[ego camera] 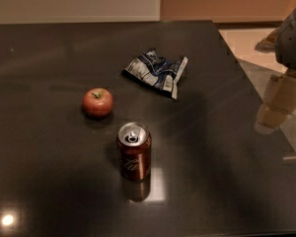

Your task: Move coke can near apple

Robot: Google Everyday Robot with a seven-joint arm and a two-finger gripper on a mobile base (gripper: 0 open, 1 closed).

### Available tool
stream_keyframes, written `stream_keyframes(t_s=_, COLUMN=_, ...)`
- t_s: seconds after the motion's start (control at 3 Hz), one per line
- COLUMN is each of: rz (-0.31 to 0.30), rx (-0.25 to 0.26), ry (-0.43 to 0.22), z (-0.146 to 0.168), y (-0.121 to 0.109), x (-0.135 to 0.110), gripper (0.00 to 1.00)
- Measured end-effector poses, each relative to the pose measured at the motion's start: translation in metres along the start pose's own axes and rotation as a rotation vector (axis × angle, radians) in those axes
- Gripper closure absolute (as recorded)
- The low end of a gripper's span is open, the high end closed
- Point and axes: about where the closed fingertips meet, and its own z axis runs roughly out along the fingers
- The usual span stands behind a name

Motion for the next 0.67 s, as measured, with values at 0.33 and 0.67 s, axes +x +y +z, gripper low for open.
stream_keyframes(t_s=0.33, rz=-0.027, rx=-0.026, ry=-0.065, z=0.009, y=0.007, x=-0.021, gripper=0.0)
stream_keyframes(t_s=0.67, rz=-0.073, rx=-0.073, ry=-0.149, z=0.022, y=0.02, x=-0.049, gripper=0.0)
